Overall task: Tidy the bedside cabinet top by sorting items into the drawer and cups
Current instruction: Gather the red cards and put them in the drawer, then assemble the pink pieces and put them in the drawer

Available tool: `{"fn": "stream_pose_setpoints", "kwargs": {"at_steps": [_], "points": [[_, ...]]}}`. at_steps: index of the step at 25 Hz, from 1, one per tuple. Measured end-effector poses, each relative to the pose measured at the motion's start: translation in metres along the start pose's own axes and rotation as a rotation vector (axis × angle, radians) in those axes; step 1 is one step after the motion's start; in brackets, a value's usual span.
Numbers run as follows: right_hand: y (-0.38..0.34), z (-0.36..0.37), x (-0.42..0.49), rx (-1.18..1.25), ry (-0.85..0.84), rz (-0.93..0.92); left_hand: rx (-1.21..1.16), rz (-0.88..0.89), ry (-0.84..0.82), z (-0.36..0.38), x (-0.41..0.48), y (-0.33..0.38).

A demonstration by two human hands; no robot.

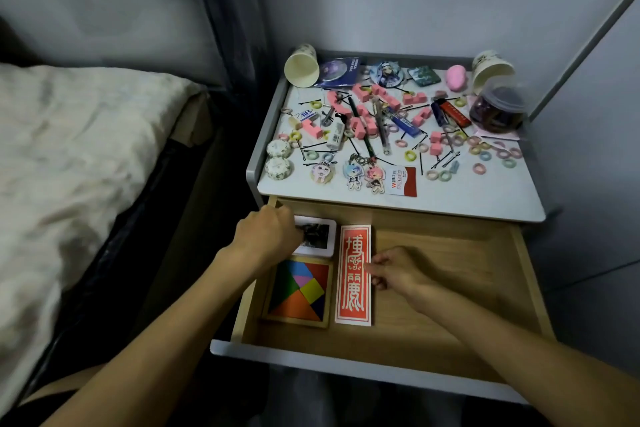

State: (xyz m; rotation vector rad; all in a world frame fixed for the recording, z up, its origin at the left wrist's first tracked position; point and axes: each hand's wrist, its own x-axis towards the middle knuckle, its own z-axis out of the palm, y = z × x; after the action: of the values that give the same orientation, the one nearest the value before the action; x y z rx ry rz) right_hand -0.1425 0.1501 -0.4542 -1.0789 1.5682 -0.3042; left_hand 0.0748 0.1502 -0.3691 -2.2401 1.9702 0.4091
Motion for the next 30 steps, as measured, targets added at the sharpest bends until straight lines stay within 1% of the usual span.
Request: {"fn": "stream_pose_setpoints", "kwargs": {"at_steps": [5,10,15,18,20,23,25,27,29,30], "points": [[-0.001,0.012,0.007,-0.034,0.015,-0.002,0.068,0.058,0.025,0.001,0.002,0.003],[-0.002,0.015,0.007,-0.043,0.042,-0.004,0.079,0.06,0.035,0.003,0.003,0.002],[-0.006,0.012,0.0,-0.091,0.001,-0.017,0.101,0.044,0.05,0.005,0.003,0.003],[-0.014,0.006,-0.011,-0.117,-0.021,-0.05,0.13,0.037,0.09,0.003,0.002,0.008],[-0.019,-0.001,-0.017,-0.102,-0.018,-0.066,0.103,0.046,0.124,0.001,0.002,0.012],[-0.029,-0.017,-0.03,-0.1,-0.021,-0.104,-0.025,0.099,0.172,-0.008,0.001,0.02],[-0.04,-0.032,-0.046,-0.131,-0.038,-0.183,-0.214,0.142,0.191,-0.02,0.001,0.029],[-0.058,-0.053,-0.063,-0.165,-0.025,-0.28,-0.465,0.191,0.232,-0.036,0.007,0.037],[-0.082,-0.075,-0.069,-0.18,0.009,-0.391,-0.632,0.241,0.322,-0.054,0.022,0.04],[-0.097,-0.087,-0.066,-0.185,0.048,-0.443,-0.645,0.258,0.382,-0.063,0.034,0.04]]}}
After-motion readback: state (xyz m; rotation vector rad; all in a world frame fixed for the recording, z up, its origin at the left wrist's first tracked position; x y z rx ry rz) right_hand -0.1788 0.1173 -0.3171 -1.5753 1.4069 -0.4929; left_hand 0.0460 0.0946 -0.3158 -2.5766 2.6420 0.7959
